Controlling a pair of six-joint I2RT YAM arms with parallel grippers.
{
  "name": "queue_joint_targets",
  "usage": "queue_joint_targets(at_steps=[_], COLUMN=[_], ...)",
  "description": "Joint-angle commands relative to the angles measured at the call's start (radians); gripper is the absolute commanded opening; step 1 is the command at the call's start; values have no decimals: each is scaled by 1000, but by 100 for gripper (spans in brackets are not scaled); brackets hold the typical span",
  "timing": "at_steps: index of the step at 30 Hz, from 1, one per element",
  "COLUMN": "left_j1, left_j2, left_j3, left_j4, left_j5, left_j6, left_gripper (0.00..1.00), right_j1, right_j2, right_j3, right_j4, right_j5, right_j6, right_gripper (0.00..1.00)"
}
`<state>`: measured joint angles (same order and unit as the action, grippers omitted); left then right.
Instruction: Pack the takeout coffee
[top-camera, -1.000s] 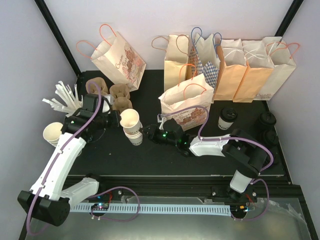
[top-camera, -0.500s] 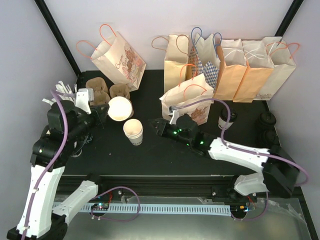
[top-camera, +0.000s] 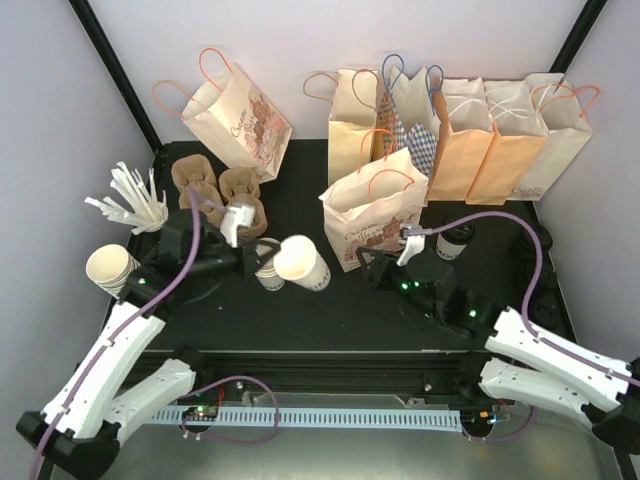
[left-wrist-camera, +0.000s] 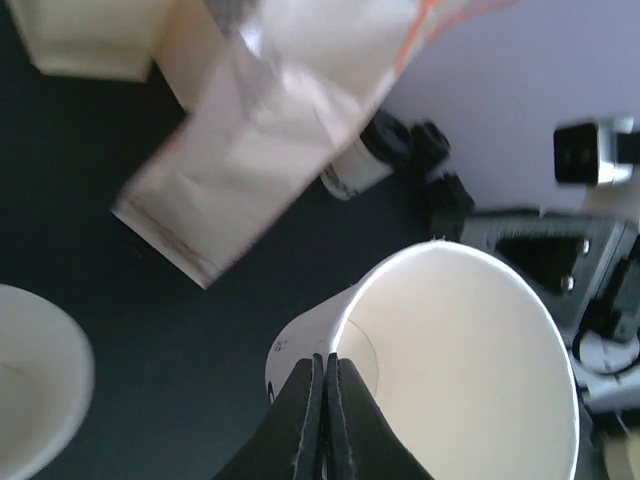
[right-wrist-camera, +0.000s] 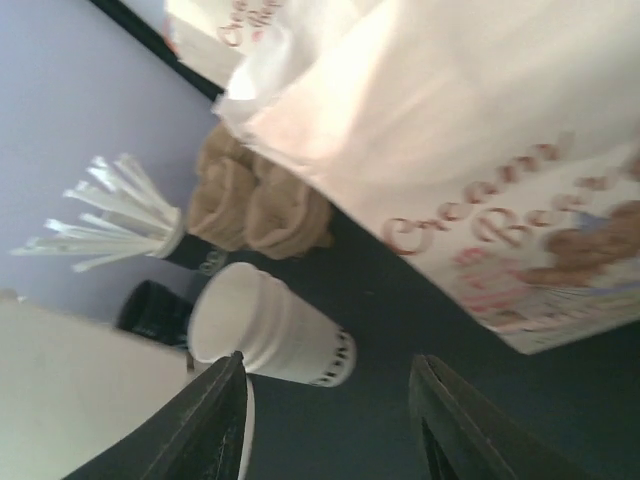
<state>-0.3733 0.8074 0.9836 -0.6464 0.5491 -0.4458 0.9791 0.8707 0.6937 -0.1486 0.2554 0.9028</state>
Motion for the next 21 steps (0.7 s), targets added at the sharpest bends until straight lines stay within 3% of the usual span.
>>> queue_joint_targets(at_steps=[1, 8, 13, 21], left_j1=[-180, -396, -451, -484], left_j2=[31, 203, 276, 394], left_j3=[-98, -167, -238, -301], left_j4=[180, 307, 488, 631], left_j5=[-22, -206, -291, -393], left_j6=[-80, -63, -82, -125], left_gripper=[2, 1, 2, 2], right_j1=[-10, -30, -36, -36], right_j2=[-88, -119, -86, -8], right_j3=[-17, 6, 10, 7], right_j4=[-257, -472, -484, -465], right_j5=[153, 171, 80, 5], right_j6=[-64, -72, -96, -117], right_gripper=[48, 50, 51, 52])
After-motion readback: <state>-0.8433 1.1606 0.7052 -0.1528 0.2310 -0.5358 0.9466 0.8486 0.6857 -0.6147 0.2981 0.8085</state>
